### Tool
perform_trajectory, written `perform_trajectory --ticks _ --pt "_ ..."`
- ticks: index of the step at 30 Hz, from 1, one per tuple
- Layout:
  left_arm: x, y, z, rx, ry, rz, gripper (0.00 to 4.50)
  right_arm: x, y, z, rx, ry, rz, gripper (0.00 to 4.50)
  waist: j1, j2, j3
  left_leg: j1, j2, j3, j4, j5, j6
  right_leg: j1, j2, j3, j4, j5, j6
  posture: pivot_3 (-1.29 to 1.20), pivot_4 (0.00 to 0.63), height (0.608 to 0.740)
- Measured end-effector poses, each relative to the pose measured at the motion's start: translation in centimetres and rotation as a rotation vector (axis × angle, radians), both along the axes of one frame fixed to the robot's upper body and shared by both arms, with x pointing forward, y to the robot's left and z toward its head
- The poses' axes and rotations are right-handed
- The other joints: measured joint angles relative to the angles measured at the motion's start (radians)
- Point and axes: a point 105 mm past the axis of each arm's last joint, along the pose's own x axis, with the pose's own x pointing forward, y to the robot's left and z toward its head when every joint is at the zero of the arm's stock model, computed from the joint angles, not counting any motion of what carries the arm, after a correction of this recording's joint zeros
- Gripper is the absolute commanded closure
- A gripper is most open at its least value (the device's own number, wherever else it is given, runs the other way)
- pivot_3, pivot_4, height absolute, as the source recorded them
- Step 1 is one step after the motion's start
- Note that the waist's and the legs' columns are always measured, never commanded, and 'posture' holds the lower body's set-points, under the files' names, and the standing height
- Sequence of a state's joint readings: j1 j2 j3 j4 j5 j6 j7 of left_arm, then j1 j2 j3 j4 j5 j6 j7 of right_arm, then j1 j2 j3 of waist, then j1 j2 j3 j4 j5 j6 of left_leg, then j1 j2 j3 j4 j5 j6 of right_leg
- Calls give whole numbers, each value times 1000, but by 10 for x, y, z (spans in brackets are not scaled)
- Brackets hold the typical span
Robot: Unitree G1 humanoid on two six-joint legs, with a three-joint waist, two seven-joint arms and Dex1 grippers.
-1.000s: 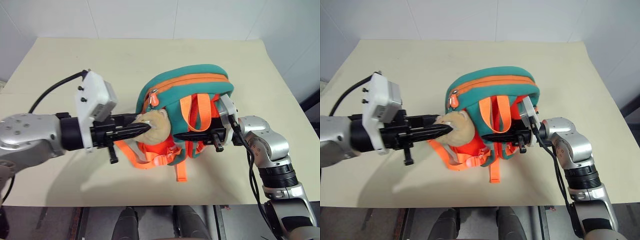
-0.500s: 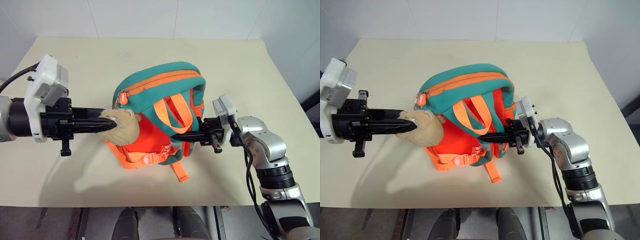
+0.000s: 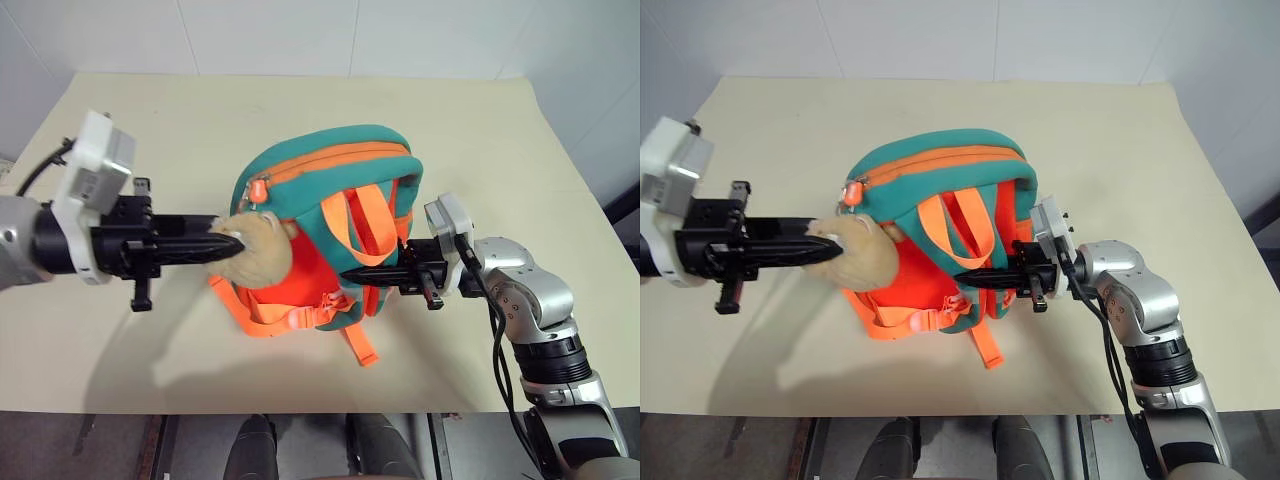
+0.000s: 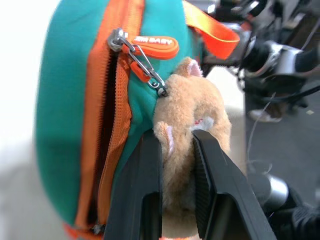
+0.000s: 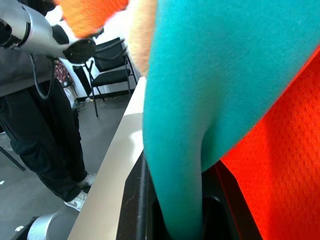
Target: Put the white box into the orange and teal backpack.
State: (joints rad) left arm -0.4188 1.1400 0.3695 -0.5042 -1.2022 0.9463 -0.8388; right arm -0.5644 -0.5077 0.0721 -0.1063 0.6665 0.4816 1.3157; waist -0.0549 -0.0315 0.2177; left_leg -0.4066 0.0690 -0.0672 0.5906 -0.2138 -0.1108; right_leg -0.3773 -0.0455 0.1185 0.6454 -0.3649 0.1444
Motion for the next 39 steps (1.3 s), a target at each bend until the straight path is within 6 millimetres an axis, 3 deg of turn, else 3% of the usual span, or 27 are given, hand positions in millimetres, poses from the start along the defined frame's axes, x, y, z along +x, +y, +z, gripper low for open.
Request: perform_trajectory --ticks 4,14,22,28,33,39 --pt "0 -2 -9 21 4 20 4080 0 0 0 -1 2 -1 4500 0 0 0 0 0 0 2 0 0 0 0 0 1 0 0 0 150 740" --pt "4 -3 -6 26 -12 92 928 0 0 0 -1 4 0 4500 2 0 0 0 0 0 3 0 0 1 0 0 1 1 1 0 150 740" --pt "-18 7 -1 79 -31 134 928 1 0 -2 -6 11 14 4500 -2 0 0 0 0 0 2 0 0 1 0 0 1 0 1 0 150 740" --pt "-36 2 5 87 -65 157 928 1 1 -2 -9 14 20 4500 0 0 0 0 0 0 2 0 0 1 0 0 1 0 1 0 150 740" --pt "-41 10 10 89 -70 229 928 3 2 -3 -16 18 23 4500 -1 0 0 1 0 0 2 0 0 1 0 0 1 0 0 0 150 740" --pt "-45 -2 1 83 -41 232 928 7 1 -1 -20 18 23 4500 0 0 0 1 0 0 2 0 0 1 0 0 1 0 0 0 150 740"
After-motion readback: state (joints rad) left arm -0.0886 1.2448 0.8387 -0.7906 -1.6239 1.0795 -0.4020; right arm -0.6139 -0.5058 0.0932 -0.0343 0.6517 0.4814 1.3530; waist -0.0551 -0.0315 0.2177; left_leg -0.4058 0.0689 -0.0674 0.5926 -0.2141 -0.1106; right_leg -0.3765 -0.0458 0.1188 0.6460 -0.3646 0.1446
